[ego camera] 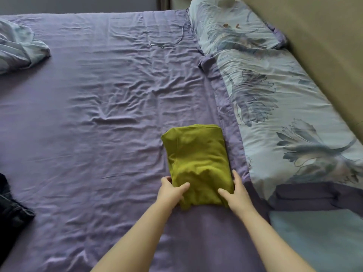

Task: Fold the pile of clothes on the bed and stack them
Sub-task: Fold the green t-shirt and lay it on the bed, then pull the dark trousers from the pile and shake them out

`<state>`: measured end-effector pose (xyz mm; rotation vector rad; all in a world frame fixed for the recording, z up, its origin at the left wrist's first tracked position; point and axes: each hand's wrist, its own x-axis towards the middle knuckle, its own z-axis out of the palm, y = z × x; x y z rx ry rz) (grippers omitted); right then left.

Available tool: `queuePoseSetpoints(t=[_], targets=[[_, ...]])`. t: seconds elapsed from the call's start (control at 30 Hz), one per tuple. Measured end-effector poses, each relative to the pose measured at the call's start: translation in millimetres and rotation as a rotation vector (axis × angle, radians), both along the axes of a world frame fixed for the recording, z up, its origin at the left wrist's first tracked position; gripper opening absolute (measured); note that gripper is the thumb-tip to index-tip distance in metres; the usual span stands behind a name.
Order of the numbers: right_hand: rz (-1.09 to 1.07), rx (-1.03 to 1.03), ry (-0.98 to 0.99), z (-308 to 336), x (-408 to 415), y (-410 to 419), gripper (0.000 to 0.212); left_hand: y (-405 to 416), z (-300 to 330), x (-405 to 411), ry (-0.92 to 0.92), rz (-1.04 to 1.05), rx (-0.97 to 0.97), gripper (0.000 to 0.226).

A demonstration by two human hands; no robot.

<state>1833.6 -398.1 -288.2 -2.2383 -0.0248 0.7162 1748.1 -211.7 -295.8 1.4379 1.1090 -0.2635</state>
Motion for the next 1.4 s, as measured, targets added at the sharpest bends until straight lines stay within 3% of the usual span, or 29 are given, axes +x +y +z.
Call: queuePoseSetpoints(t=[0.17, 0.47, 0.6, 0.83, 1.17, 1.4], targets=[[-0.033, -0.059, -0.075, 15, 3, -2, 0.068, 1, 4, -12, 0.051, -0.022, -0.109, 0.013], [0.176, -0.399, -0.206, 32, -37, 10, 0.051, 0, 22, -58, 0.002, -0.025, -0.049, 0.026], [0.330, -0.366, -0.283, 49, -61, 40, 0.048, 16, 44, -84, 0.000, -0.005, -0.112, 0.022], [0.531, -0.240, -0.202, 73, -125, 119, 0.043, 69, 75, -159, -0.026, 0.017, -0.088, 0.020], [0.758, -0.192, -0.183, 87, -256, 244, 0.034, 181, 104, -308, 0.017, 0.048, 0.178, 0.008], [0.876, -0.081, -0.216, 96, -330, 333, 0.034, 258, 140, -385, 0.041, 0.058, 0.477, 0.017]])
